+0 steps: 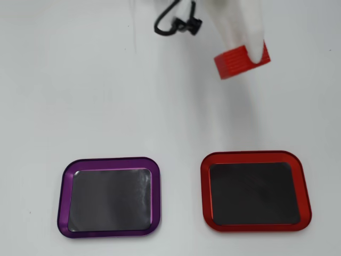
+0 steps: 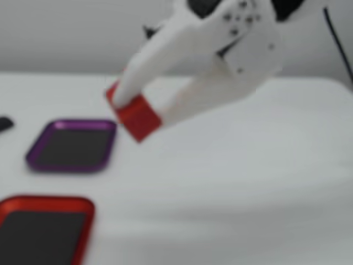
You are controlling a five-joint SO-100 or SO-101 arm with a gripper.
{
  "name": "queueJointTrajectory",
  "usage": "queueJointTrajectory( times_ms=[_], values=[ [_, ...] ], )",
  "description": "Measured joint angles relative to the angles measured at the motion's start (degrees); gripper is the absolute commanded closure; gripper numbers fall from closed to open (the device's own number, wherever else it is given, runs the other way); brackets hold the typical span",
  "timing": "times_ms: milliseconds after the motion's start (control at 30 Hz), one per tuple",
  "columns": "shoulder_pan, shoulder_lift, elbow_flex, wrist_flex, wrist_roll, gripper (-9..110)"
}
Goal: Grasp a red block and put it in the left red dish.
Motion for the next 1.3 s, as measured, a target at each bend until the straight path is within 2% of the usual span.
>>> queueJointTrajectory(
  times_ms=[300,633,1100,1300],
  values=[
    [0.09,-25.49,-17.31,-2.81,6.33,102],
    [0.00,-44.47,-33.84,-2.99,6.94,102],
    [-0.35,-49.83,-39.02,-3.69,6.86,101],
    [-0.26,-49.83,-39.20,-3.69,6.86,91]
  ],
)
